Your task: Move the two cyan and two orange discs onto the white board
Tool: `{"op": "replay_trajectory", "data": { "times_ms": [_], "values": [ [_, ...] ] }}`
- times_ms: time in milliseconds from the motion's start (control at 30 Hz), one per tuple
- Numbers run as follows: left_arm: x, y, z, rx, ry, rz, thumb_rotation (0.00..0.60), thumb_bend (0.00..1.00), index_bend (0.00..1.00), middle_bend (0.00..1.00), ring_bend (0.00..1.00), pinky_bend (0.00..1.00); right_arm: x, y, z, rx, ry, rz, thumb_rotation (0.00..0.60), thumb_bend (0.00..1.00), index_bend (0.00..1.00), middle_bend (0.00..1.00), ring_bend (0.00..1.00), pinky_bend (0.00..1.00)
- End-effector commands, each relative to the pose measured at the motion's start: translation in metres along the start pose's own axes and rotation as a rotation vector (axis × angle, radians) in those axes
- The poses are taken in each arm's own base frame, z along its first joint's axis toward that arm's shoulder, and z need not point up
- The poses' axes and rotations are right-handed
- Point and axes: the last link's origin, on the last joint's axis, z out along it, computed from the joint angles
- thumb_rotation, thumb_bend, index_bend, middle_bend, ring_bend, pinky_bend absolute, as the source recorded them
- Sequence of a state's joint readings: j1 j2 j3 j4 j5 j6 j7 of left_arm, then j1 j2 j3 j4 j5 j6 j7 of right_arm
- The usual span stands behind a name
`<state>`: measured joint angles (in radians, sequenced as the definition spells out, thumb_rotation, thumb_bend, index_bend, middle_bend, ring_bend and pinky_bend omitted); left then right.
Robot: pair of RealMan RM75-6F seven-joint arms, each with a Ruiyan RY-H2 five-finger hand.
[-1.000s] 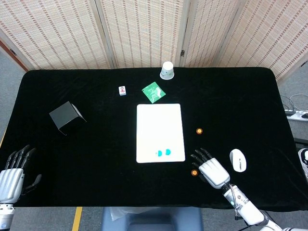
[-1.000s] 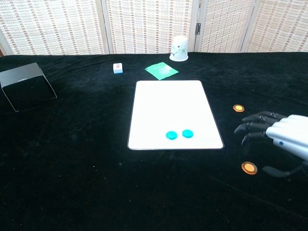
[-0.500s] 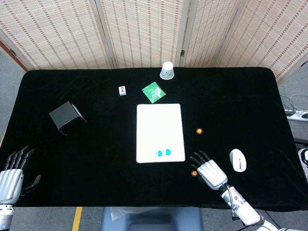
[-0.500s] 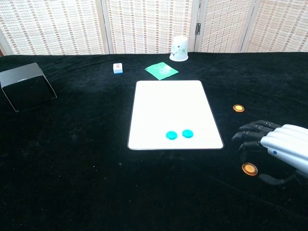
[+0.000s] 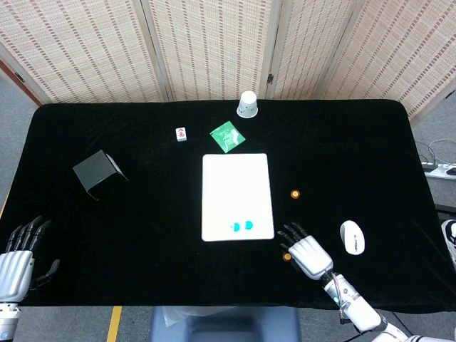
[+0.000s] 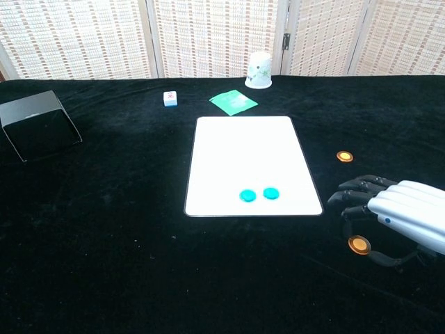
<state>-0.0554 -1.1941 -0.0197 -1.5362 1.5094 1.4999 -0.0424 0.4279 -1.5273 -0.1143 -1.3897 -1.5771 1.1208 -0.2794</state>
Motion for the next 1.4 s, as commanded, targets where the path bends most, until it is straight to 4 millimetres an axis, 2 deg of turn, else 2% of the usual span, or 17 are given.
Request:
{"op": "replay_trajectory", "data": {
  "times_ms": [33, 200, 333, 533, 667, 833, 1033, 1400],
  "values": [
    [0.000, 0.000, 0.000, 0.000, 0.000, 0.000, 0.600, 0.40, 0.11, 0.02, 0.06, 0.00, 0.001, 0.000, 0.000, -0.001, 0.004, 0.002, 0.600, 0.45, 0.54, 0.19, 0.03, 0.00],
    [0.000, -0.001, 0.000, 0.000, 0.002, -0.001, 0.600, 0.40, 0.11, 0.02, 0.06, 0.00, 0.010, 0.001, 0.004, -0.004, 0.027, 0.026, 0.600, 0.45, 0.54, 0.20, 0.03, 0.00],
    [0.001, 0.000, 0.000, -0.003, 0.006, 0.000, 0.600, 0.40, 0.11, 0.02, 0.06, 0.00, 0.033, 0.002, 0.021, -0.004, 0.068, 0.060, 0.600, 0.45, 0.55, 0.20, 0.03, 0.00],
    [0.002, 0.001, -0.001, -0.005, 0.009, -0.002, 0.600, 0.40, 0.11, 0.02, 0.06, 0.00, 0.072, -0.004, 0.070, -0.005, 0.107, 0.080, 0.600, 0.45, 0.54, 0.20, 0.03, 0.00],
    [0.002, 0.000, -0.002, -0.001, 0.009, -0.003, 0.600, 0.40, 0.11, 0.02, 0.06, 0.00, 0.089, -0.013, 0.105, -0.007, 0.108, 0.082, 0.600, 0.45, 0.55, 0.19, 0.03, 0.00],
    [0.003, -0.001, -0.003, 0.005, 0.009, -0.001, 0.600, 0.40, 0.11, 0.02, 0.06, 0.00, 0.097, -0.030, 0.143, -0.009, 0.090, 0.069, 0.600, 0.45, 0.54, 0.19, 0.03, 0.00],
    [0.003, -0.002, -0.003, 0.010, 0.005, 0.003, 0.600, 0.40, 0.11, 0.02, 0.06, 0.00, 0.100, -0.042, 0.176, -0.030, 0.072, 0.051, 0.600, 0.45, 0.53, 0.19, 0.03, 0.00],
    [0.001, -0.006, -0.005, 0.025, -0.003, 0.005, 0.600, 0.40, 0.11, 0.02, 0.06, 0.00, 0.104, -0.050, 0.211, -0.079, 0.059, 0.039, 0.600, 0.45, 0.48, 0.18, 0.03, 0.00]
  ]
}}
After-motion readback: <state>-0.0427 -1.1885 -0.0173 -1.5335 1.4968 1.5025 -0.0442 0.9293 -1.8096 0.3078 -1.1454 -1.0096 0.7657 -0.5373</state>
